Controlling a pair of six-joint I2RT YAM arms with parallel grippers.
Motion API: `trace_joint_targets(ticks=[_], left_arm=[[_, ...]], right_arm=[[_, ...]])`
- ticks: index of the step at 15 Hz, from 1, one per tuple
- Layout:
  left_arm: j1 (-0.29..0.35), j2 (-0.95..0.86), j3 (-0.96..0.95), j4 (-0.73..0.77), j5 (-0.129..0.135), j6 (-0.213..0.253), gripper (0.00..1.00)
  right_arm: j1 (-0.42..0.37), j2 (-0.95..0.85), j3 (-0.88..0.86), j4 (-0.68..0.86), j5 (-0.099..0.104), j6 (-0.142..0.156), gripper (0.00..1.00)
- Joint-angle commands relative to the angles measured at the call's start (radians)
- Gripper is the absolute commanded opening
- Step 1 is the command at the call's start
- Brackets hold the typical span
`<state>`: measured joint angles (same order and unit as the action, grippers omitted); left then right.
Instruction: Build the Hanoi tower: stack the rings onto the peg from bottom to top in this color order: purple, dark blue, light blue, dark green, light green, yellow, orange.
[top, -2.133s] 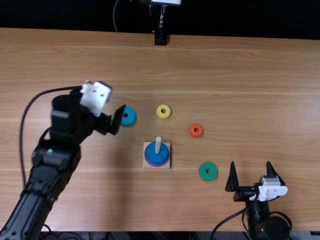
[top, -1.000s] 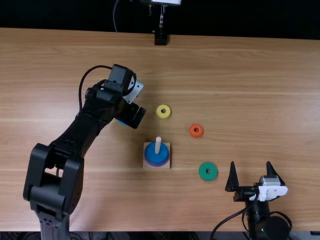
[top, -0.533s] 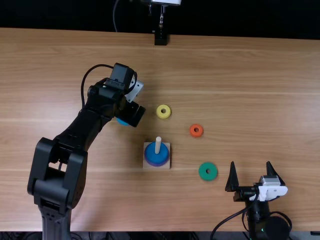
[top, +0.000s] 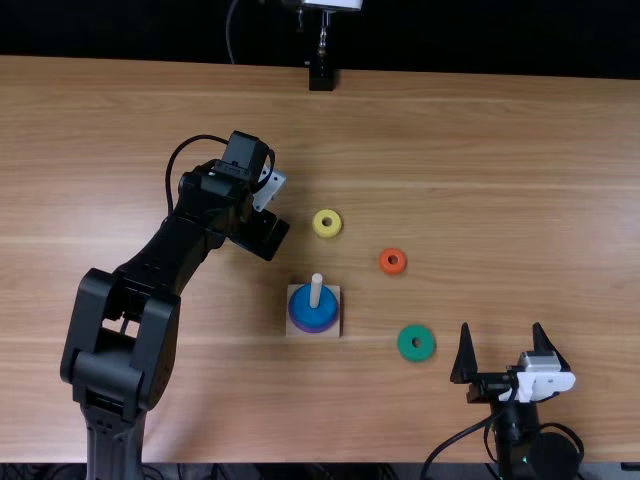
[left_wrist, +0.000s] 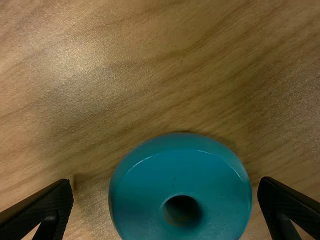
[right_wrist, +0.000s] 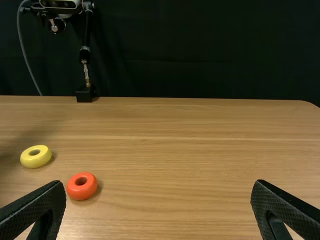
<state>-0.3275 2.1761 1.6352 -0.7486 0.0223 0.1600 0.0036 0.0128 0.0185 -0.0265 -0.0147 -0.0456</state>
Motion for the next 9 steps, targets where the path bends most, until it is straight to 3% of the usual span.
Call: trace_joint_targets(ticks=[1, 2, 9], left_arm=[[-0.016, 0.017, 0.026, -0.001, -0.004, 0.009, 0.59], [-0.021, 0.016, 0.026, -0.001, -0.004, 0.009, 0.02], [-0.031, 0.005, 0.035, -0.089, -0.004, 0.004, 0.0]], right_arm=[[-0.014, -0.013, -0.005, 0.001, -0.002, 0.001, 1.0], [-0.014, -0.013, -0.006, 0.001, 0.0, 0.001, 1.0], [-0.014, -0.013, -0.006, 0.001, -0.002, 0.001, 1.0]])
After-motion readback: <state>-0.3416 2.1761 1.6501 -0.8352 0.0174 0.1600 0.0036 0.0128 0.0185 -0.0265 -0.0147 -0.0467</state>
